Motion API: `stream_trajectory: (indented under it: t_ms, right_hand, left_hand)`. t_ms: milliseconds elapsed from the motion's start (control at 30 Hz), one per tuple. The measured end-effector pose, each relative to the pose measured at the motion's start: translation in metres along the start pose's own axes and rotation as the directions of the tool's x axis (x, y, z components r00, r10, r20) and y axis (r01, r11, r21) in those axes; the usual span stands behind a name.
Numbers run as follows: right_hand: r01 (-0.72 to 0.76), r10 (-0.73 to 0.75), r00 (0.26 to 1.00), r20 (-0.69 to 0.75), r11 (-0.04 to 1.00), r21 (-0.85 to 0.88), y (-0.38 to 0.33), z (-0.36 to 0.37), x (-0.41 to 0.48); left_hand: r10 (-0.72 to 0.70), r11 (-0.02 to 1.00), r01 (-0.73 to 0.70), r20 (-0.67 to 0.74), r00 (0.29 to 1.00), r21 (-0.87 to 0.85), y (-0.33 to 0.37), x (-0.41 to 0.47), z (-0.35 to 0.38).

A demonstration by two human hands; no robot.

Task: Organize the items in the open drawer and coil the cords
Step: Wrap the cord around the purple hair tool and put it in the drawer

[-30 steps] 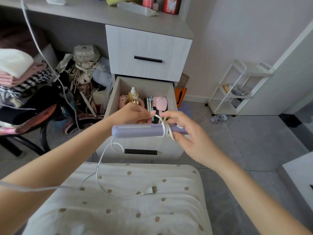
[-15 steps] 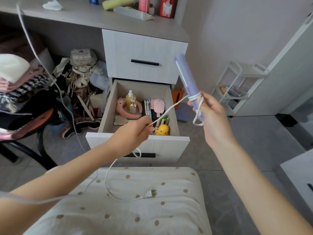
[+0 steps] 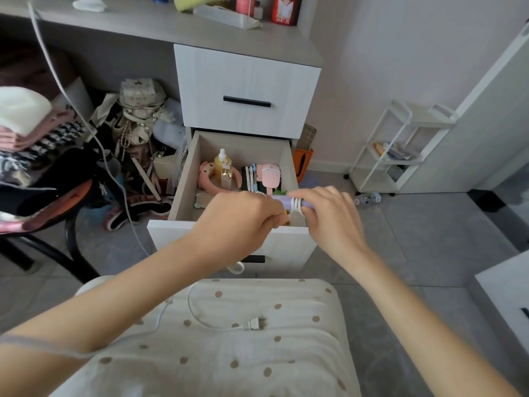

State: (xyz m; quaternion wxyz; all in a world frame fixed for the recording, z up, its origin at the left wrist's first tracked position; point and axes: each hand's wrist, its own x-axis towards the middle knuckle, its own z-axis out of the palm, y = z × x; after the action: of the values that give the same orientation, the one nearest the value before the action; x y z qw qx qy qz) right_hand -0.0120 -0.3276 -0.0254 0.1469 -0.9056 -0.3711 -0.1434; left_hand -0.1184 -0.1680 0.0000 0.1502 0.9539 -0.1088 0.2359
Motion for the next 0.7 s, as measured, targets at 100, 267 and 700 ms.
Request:
stream_trajectory:
  t_ms: [100, 267, 700]
  right_hand:
    - [0.105, -0.104, 0.994, 0.031, 0.994, -0.037, 0.002, 0.000, -0.002]
    - [0.248, -0.252, 0.960, 0.125, 0.968, 0.050, 0.005, -0.005, -0.003]
    - [0.086, -0.197, 0.966, 0.169, 0.857, 0.508, -0.025, -0.018, -0.024]
  left_hand:
    - [-0.043, 0.999, 0.044, -0.035, 0.998, 0.032, -0.007, 0.002, -0.008]
    - [-0.102, 0.994, 0.102, -0.012, 0.995, 0.036, -0.021, 0.003, -0.012]
    - [-0.316, 0.821, 0.386, 0.227, 0.921, -0.420, -0.055, 0.006, -0.001]
